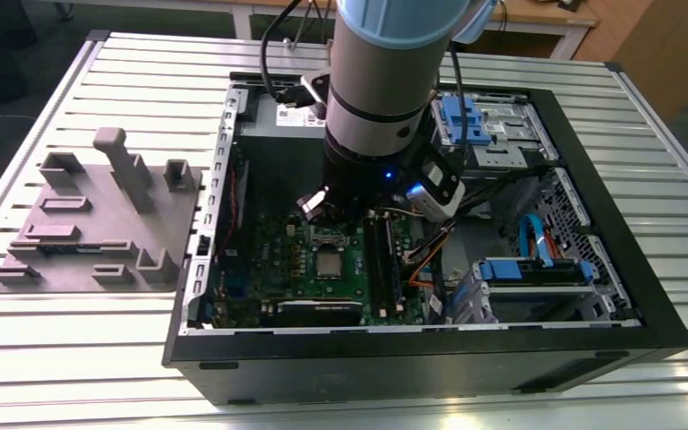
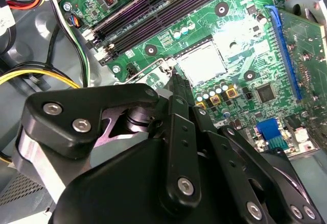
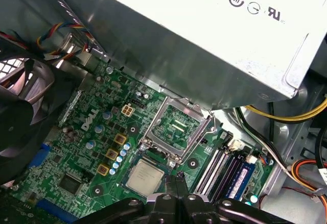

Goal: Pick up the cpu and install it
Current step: 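Close the cpu cover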

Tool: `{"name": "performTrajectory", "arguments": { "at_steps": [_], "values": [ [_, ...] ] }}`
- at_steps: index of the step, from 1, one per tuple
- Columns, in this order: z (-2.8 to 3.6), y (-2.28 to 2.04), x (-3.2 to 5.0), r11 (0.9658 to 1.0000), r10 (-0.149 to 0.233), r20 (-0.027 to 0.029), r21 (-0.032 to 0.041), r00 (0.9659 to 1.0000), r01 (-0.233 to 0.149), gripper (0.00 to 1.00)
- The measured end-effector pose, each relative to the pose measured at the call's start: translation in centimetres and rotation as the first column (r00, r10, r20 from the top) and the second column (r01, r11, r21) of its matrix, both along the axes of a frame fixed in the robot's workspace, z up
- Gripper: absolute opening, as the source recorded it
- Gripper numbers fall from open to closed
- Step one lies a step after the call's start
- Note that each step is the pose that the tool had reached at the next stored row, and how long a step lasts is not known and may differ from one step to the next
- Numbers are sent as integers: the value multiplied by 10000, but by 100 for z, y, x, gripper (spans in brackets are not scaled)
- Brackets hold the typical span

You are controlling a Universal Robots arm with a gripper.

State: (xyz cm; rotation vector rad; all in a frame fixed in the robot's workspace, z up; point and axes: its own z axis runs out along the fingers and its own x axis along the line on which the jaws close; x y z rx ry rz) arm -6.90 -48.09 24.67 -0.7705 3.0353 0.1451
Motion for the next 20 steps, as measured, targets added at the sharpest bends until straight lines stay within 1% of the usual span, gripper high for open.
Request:
{"name": "performTrajectory", "arguments": {
  "at_steps": [10,13,16,18,19,20],
  "values": [
    [0,0,0,10000,40,-1,1,10000,-40,10],
    [-1,0,0,9985,544,0,0,9985,-544,10],
    [-2,0,0,9941,1082,0,1,9941,-1082,10],
    [-4,0,0,9895,1448,0,1,9895,-1448,10],
    [-5,0,0,9828,1846,0,0,9828,-1846,10],
    [-5,0,0,9797,2002,0,1,9797,-2002,10]
  ]
}}
